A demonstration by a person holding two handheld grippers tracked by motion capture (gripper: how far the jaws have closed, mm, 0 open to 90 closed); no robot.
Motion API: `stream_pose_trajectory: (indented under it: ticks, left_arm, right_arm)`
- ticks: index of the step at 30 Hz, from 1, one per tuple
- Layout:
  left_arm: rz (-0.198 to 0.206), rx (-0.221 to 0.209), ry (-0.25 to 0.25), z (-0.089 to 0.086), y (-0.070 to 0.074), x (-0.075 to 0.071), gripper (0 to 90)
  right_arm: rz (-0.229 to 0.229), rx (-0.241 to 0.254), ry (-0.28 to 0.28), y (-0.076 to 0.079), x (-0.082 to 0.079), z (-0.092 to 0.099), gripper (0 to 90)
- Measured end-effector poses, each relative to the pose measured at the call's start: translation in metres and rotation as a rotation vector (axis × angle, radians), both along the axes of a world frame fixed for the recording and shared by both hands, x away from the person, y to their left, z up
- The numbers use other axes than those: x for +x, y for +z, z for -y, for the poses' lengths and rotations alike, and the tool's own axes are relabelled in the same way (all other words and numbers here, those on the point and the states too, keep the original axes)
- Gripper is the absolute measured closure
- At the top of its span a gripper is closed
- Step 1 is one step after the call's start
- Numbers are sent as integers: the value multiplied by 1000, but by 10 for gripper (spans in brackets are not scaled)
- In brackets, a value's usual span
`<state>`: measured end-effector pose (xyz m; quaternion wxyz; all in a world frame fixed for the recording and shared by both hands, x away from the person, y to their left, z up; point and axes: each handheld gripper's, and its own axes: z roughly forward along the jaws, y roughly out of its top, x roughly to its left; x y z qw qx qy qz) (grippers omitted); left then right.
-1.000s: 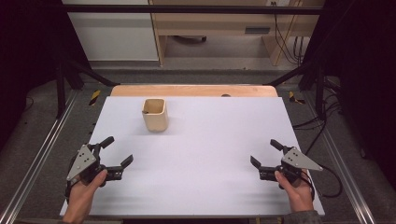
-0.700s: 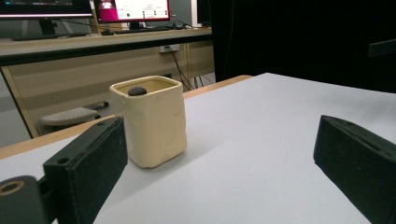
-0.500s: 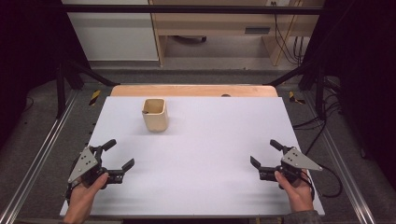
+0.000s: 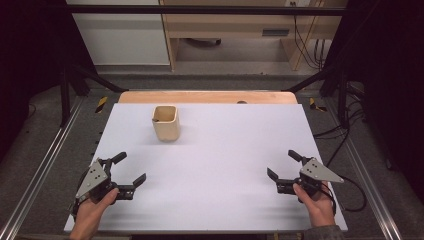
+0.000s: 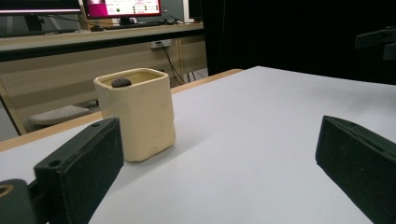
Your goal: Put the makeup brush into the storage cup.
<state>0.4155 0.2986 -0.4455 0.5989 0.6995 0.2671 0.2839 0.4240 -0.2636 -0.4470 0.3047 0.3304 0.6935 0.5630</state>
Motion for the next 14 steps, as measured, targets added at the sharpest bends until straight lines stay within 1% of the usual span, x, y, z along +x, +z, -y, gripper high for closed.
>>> stream_pose_trajectory:
  ticks: [4,14]
  left_arm:
    - [-2,13,-10,1,-2,-1,5]
    - [18,-6,0,1,0,-3,6]
  right_arm:
    - [-2,2,2,0,0,0,39]
    - [-1,-5,11,-2,1,-3,38]
